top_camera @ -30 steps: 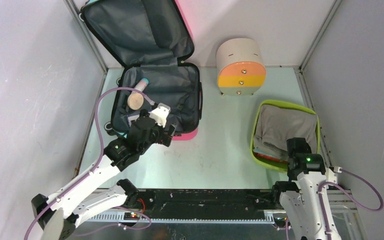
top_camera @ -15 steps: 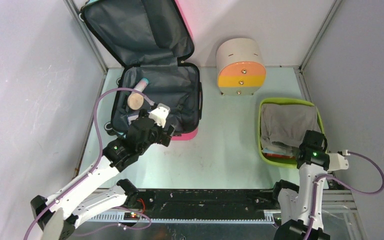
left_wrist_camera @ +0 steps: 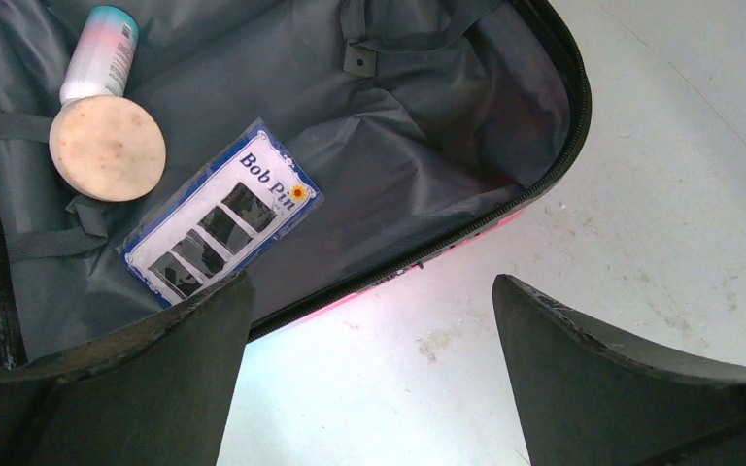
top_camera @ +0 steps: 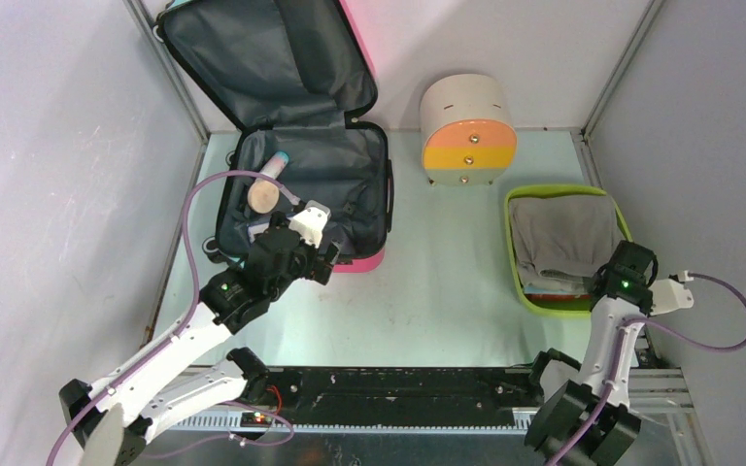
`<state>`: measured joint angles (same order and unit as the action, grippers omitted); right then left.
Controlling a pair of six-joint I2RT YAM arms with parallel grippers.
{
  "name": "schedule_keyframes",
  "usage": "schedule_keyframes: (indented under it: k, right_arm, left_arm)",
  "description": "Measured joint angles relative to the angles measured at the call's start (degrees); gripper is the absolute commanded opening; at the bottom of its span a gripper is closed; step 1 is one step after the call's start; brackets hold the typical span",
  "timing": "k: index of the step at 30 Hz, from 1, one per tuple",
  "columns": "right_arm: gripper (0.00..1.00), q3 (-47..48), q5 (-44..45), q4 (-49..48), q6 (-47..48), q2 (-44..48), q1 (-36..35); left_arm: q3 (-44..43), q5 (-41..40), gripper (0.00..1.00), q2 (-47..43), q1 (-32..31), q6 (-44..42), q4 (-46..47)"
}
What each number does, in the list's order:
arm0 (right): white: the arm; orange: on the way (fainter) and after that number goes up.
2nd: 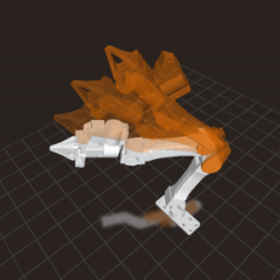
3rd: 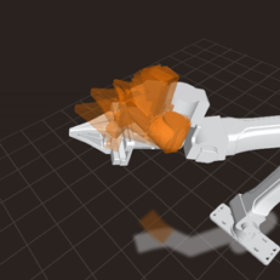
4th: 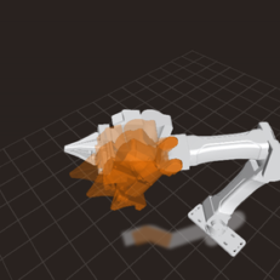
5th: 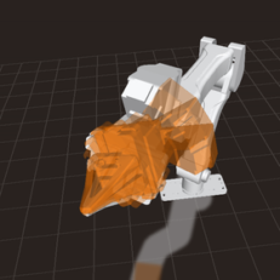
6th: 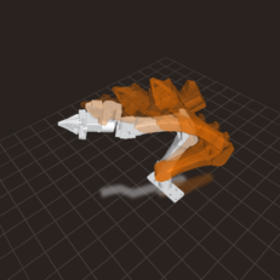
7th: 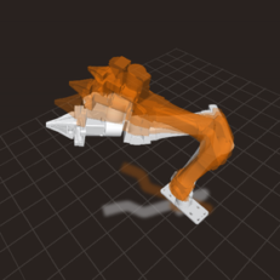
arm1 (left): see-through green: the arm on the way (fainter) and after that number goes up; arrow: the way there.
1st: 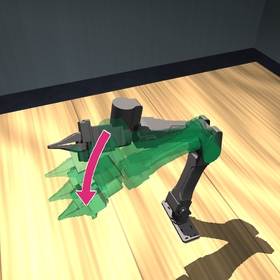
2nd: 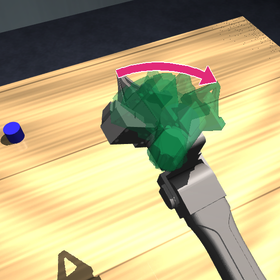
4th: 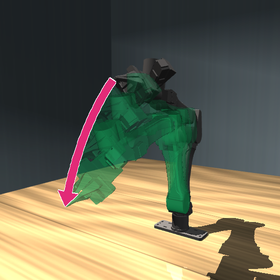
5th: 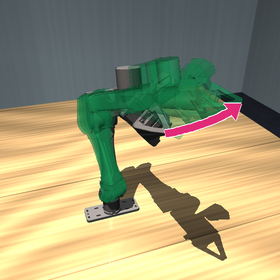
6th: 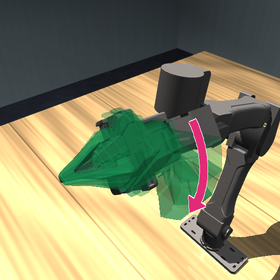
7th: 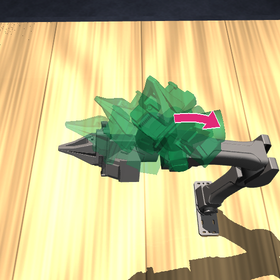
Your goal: Open, take out, and arrange the luggage
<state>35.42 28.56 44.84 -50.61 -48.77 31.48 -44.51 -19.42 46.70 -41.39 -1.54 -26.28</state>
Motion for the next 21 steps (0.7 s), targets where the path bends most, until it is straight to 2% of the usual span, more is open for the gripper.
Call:
schedule_keyframes:
  k: [11,12,17,21]
  right_arm:
    - [0.02,1.8,-0.7,-3.1,4.5,-2.6,2.3]
    - [0.05,1.9,-0.8,-3.6,5.3,-2.6,2.4]
    - [0.41,4.3,-0.5,-3.8,6.2,-3.5,2.5]
    - [0.52,9.4,1.4,-3.3,5.0,-2.2,2.8]
  left_arm:
    - [0.0,-1.9,1.00,0.5,0.0,0.0,-0.1]
    - [0.0,-2.1,1.00,0.5,0.0,0.0,-0.1]
    - [0.0,-2.9,1.00,0.5,0.0,0.0,-0.2]
    - [0.0,-3.2,1.00,0.6,0.0,0.0,-0.6]
